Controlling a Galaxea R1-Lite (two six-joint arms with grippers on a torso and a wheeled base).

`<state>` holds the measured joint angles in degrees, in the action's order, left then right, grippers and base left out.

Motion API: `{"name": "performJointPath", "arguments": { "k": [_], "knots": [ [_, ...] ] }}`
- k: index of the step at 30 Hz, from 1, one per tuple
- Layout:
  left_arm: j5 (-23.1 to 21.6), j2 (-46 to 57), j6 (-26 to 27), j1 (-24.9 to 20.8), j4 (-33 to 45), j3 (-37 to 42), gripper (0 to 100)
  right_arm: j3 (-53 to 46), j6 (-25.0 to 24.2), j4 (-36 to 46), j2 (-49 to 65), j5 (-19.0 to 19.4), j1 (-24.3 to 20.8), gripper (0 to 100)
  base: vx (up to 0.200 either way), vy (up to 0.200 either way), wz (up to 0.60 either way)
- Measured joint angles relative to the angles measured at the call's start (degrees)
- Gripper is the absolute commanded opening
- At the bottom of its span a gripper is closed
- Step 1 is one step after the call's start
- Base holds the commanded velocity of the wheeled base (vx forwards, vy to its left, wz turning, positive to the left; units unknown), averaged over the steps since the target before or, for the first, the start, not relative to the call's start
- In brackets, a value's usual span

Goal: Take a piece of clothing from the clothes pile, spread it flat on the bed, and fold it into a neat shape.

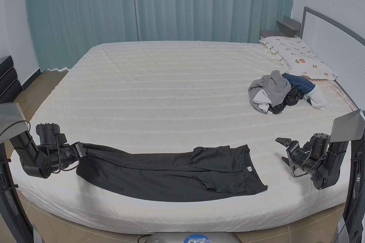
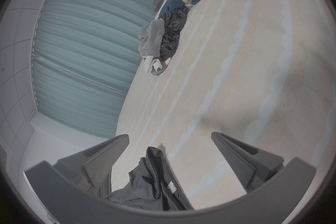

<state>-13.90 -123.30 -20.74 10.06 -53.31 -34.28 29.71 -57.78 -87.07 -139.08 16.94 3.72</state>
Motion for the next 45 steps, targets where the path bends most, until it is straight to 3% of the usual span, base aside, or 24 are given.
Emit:
{"name": "performJointPath", "arguments": {
  "k": [9, 16, 23, 28, 45],
  "knots": [
    [-0.2, -0.6, -2.0, -0.9, -0.4, -0.2, 0, 0.0, 0.1, 0.0, -0.2, 0.0, -0.1, 100, -0.089, 0.000, 0.00],
    [-0.2, -0.7, -9.2, -1.7, -0.7, -1.8, 0, 0.0, 0.1, -0.1, -0.2, 0.0, -0.3, 100, 0.000, 0.000, 0.00],
    [1.1, 0.1, -14.5, -6.9, -0.4, -2.1, 0, 0.0, 0.1, -0.1, -0.3, 0.0, -0.3, 100, 0.000, -0.200, 0.00],
    [5.1, 2.1, -16.3, -11.6, 0.7, -2.5, 0, 0.0, 0.2, -0.1, -0.3, 0.0, -0.4, 100, 0.000, -0.200, 0.00],
    [14.7, 8.4, -17.0, -26.5, 22.7, -13.1, 0, 0.0, 0.2, -0.1, -0.3, -0.1, -0.4, 100, 0.000, -0.200, 0.00]
  ]
}}
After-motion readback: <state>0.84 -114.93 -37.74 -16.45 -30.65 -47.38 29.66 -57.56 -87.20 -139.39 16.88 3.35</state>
